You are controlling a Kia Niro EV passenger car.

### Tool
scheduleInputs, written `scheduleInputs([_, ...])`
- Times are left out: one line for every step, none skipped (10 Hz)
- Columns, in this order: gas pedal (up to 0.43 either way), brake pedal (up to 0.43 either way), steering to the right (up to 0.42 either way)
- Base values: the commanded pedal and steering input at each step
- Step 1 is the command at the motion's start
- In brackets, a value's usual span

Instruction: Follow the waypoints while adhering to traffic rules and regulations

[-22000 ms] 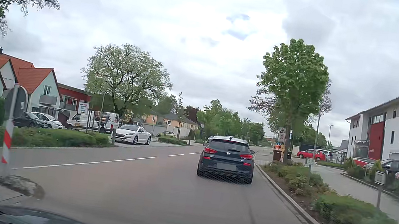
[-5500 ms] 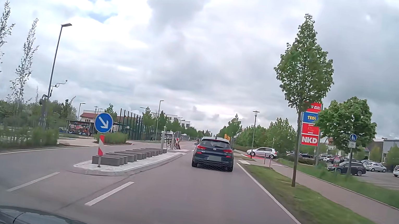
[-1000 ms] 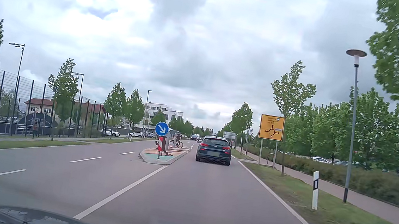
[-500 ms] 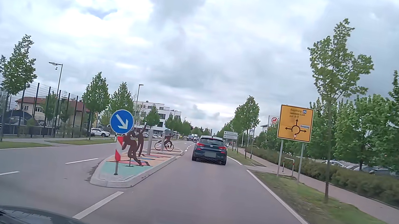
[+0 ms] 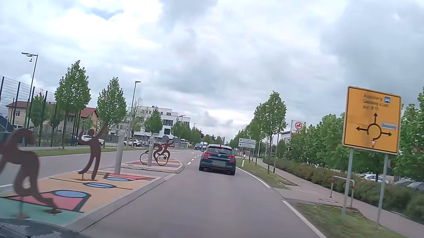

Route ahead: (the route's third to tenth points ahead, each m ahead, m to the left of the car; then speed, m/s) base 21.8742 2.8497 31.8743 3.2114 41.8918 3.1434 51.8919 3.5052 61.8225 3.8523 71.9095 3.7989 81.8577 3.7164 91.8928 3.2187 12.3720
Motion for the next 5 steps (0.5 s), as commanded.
scheduleInputs([0.059,0.012,-0.003])
scheduleInputs([0.059,0.006,-0.006])
scheduleInputs([0.059,0.012,-0.007])
scheduleInputs([0.059,0.012,-0.007])
scheduleInputs([0.059,0.012,-0.008])
